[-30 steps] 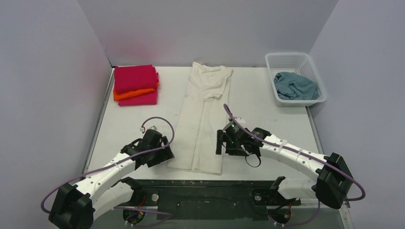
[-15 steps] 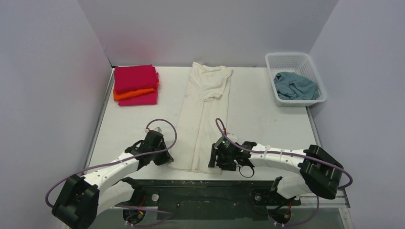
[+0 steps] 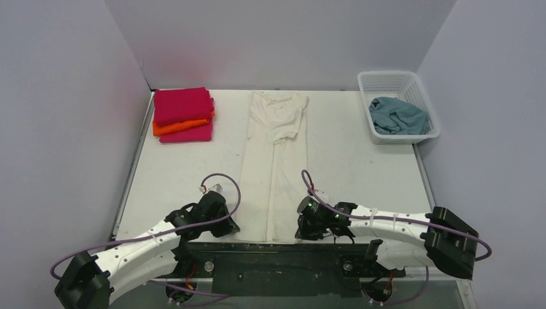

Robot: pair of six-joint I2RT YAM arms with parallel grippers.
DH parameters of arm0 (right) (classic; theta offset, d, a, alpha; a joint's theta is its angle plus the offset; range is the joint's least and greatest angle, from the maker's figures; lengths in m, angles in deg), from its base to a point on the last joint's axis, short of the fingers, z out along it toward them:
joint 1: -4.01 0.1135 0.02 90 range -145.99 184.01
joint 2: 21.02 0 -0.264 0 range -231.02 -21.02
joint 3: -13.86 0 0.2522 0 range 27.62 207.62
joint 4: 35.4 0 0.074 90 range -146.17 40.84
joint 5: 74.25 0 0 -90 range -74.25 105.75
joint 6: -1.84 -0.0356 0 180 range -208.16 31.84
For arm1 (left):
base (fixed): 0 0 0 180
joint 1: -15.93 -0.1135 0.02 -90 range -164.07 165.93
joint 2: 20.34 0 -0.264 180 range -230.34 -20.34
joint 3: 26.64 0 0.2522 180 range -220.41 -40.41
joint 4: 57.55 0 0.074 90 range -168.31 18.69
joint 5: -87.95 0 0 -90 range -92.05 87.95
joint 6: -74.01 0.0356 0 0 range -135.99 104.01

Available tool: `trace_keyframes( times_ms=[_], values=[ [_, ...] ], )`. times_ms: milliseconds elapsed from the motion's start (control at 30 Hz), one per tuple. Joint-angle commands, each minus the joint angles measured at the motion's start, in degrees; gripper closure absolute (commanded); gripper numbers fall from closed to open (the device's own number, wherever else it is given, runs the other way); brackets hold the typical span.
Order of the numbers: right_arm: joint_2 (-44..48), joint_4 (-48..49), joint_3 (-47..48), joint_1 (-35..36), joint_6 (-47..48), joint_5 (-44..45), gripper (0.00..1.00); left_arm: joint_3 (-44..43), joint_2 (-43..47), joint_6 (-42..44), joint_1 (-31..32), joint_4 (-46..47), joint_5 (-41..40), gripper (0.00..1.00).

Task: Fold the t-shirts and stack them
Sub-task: Fold the folded rectangular tshirt in 1/3 of the way

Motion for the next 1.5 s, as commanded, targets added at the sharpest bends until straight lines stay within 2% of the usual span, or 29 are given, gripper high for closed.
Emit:
trace_keyframes(
  times_ms=[0, 67, 200, 333, 467, 633, 900, 1200, 1467],
  values=[
    [7.00, -5.58, -3.47, 2.06, -2.45, 1.13, 1.00, 1.98, 6.63, -10.89, 7.26, -7.80, -2.50, 1.00],
    [9.76, -5.27, -4.60, 2.68, -3.40, 0.57, 1.00, 2.69, 9.92, -12.35, 8.19, -7.50, -1.33, 1.00],
    [13.35, -4.83, -4.47, 2.30, -2.68, 2.02, 1.00, 2.76, 14.14, -11.48, 8.25, 0.34, 0.71, 1.00],
    [12.01, -5.59, -0.28, -0.32, 1.49, 4.41, 1.00, -0.77, 11.53, -8.33, 7.71, 7.31, -0.84, 1.00],
    [8.97, -7.12, 6.05, -4.84, 8.24, 5.93, 1.00, -6.66, 3.98, -4.20, 3.05, 8.69, -0.65, 1.00],
    [4.83, -8.46, 14.03, -11.87, 14.61, 6.62, 1.00, -11.20, -4.42, -1.82, -6.58, 18.14, 4.42, 1.00],
    [-5.34, -8.14, 26.10, -19.18, 21.03, 8.65, 1.00, -21.65, -18.42, 4.47, -15.46, 21.13, 8.37, 1.00],
    [-14.81, -6.81, 35.18, -26.75, 25.15, 5.23, 1.00, -34.06, -34.15, 9.21, -19.37, 22.96, 11.09, 1.00],
    [-23.18, -5.16, 41.00, -31.15, 25.83, 0.05, 1.00, -42.61, -44.07, 11.88, -20.93, 21.51, 9.55, 1.00]
  ],
)
